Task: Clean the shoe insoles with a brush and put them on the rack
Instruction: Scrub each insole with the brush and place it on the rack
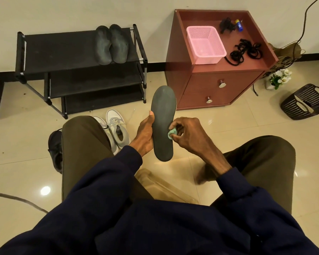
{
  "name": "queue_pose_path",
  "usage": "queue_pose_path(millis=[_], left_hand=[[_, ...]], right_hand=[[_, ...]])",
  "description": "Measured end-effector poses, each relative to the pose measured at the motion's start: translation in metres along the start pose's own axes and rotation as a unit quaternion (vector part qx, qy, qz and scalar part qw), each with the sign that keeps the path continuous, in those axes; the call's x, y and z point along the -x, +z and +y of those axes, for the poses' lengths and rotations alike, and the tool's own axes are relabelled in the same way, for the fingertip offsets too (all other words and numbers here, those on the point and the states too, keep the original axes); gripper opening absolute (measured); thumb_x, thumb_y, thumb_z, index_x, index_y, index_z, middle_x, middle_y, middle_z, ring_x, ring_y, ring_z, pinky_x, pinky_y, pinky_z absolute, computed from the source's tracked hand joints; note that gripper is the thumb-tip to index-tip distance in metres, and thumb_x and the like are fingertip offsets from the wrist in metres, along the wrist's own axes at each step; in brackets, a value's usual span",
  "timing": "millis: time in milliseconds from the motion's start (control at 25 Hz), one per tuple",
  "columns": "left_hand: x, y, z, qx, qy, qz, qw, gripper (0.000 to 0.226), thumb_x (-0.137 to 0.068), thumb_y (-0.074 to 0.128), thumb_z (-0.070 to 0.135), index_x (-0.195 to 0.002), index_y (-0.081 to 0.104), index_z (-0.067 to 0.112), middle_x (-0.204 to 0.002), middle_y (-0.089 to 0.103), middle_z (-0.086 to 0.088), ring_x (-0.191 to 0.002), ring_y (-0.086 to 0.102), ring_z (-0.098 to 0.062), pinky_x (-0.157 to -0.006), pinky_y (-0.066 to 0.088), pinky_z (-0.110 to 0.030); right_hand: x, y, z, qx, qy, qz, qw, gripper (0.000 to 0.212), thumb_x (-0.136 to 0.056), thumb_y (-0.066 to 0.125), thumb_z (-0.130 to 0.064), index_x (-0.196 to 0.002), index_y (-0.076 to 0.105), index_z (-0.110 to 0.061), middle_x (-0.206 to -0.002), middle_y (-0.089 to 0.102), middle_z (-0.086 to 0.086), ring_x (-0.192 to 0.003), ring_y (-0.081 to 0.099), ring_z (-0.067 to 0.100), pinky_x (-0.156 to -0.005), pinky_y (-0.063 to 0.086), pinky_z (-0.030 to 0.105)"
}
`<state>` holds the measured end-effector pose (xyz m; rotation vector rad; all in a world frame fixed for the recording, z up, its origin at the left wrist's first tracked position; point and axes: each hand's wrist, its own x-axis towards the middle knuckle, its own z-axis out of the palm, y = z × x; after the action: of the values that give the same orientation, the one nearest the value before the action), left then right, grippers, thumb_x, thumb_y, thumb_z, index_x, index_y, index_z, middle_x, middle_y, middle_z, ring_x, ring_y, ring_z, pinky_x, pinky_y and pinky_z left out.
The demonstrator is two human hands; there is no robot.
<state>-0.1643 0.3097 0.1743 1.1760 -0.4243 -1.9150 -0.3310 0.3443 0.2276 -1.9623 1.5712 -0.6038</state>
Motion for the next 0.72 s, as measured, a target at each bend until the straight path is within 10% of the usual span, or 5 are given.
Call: queue_pose_path(millis=[520,720], left_hand=[[-0.001,0.004,-0.006,-0.256,0.049,-0.021,0.965,0.035,-0.107,0.049,0.016,-0.141,0.053,0.008,-0.131,0.063,-0.012,-0.117,0.063,-0.031,-0.096,0.058,-0.046],[0.011,0.011,-0.005,-0.289,0.011,-0.092,0.953,0.048,-0.108,0.047,0.015,-0.154,0.038,0.025,-0.125,0.061,-0.005,-0.099,0.062,-0.016,-0.075,0.059,-0.026]], right_hand=[[-0.010,-0.009,0.024,-0.079,0.083,0.212,0.970,0.032,-0.084,0.081,-0.004,-0.111,0.066,-0.011,-0.096,0.069,-0.004,-0.084,0.067,-0.002,-0.071,0.052,0.008],[-0.012,-0.009,0.027,-0.106,0.103,0.255,0.955,0.033,-0.083,0.079,0.002,-0.110,0.065,-0.011,-0.094,0.068,-0.008,-0.087,0.068,-0.004,-0.076,0.058,0.016]])
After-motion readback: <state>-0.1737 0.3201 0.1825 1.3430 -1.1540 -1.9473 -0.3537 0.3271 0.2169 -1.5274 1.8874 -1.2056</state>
